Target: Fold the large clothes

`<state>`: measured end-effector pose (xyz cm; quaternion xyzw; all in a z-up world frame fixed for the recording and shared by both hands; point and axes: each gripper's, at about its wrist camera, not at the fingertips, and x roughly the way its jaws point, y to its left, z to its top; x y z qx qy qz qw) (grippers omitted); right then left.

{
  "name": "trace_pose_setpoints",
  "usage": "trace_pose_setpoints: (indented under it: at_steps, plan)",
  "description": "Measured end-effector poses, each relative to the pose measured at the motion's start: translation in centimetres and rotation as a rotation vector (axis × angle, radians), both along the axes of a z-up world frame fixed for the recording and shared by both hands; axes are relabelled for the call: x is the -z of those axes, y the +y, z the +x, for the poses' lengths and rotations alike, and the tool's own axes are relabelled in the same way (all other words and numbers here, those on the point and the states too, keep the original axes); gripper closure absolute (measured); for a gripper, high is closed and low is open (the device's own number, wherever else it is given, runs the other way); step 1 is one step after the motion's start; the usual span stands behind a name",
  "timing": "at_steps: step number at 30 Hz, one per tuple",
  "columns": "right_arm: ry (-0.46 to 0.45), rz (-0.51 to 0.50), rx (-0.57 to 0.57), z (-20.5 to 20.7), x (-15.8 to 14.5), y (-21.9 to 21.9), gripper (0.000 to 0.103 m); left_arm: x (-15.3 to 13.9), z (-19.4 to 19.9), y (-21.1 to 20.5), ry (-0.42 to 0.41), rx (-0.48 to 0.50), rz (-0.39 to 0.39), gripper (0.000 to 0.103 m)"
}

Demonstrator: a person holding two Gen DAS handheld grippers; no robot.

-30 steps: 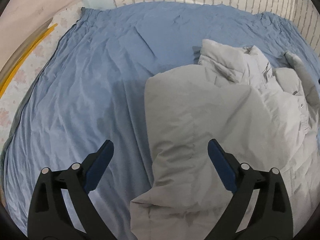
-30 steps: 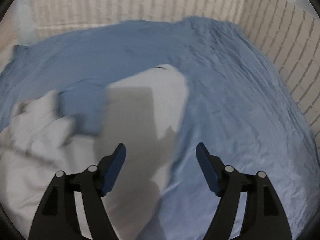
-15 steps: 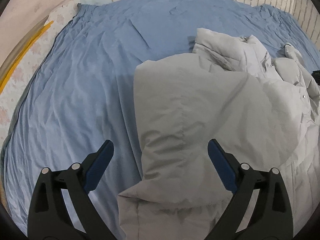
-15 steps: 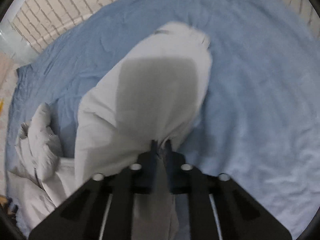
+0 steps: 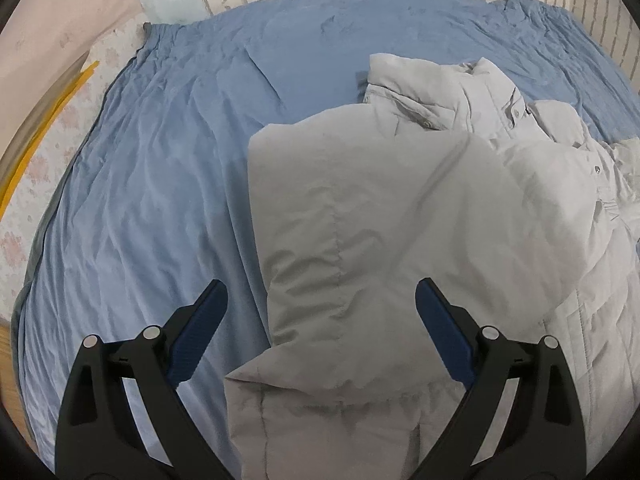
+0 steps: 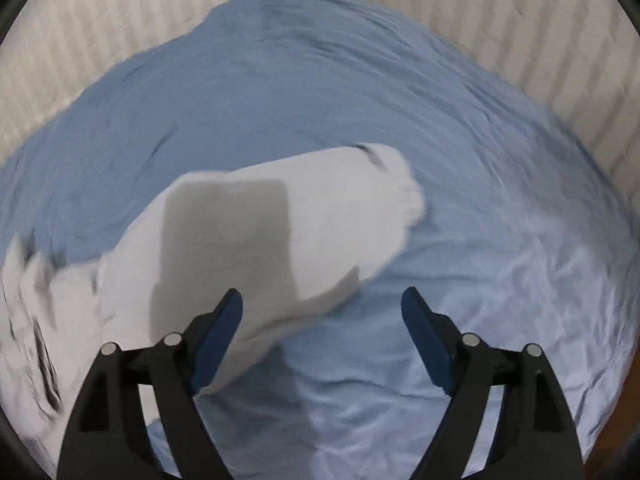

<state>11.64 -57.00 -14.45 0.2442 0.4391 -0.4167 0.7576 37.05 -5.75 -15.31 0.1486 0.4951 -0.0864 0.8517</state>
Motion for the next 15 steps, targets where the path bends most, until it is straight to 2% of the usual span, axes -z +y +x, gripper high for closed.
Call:
trace_pose_setpoints:
  at_steps: [1, 5, 7, 8, 9, 10, 11, 12, 13, 15]
  plan:
    - [-0.026, 0.03, 0.04, -0.6, 0.3, -1.2, 0.019, 0.0, -0.1, 0.0, -0.004, 0.002, 0.001, 0.008]
    - [-0.028, 0.115, 0.162, -1.7, 3.5, -5.4, 0.018, 0.3, 0.3, 0.0, 0.001, -0.013, 0.009, 0.007]
    - [-0.118, 0.256, 0.192, -1.9, 5.5, -6.6, 0.018, 0.5, 0.5, 0.1, 0.008, -0.023, 0.008, 0.007]
    - [-0.179, 0.335, 0.181, -1.0, 6.7, -6.9, 0.018, 0.6, 0.5, 0.1, 0.011, -0.027, 0.008, 0.007]
    - [-0.202, 0.376, 0.157, 0.2, 7.6, -6.9, 0.019, 0.6, 0.5, 0.1, 0.013, -0.029, 0.008, 0.007]
    - [-0.198, 0.377, 0.143, 1.0, 8.0, -6.7, 0.025, 0.6, 0.5, 0.1, 0.015, -0.032, 0.009, 0.007]
    - [-0.171, 0.323, 0.112, 2.4, 8.1, -5.9, 0.032, 0.6, 0.5, 0.1, 0.015, -0.033, 0.012, 0.007]
    - [-0.156, 0.296, 0.073, 3.3, 8.0, -5.3, 0.053, 0.5, 0.3, 0.0, 0.012, -0.031, 0.015, 0.007]
    - [-0.145, 0.292, 0.039, 4.1, 8.0, -4.5, 0.067, 0.3, 0.2, -0.1, 0.006, -0.027, 0.019, 0.007]
    - [-0.169, 0.292, 0.006, 4.3, 7.0, -3.3, 0.085, -0.2, -0.3, -0.3, -0.016, -0.011, 0.032, 0.007]
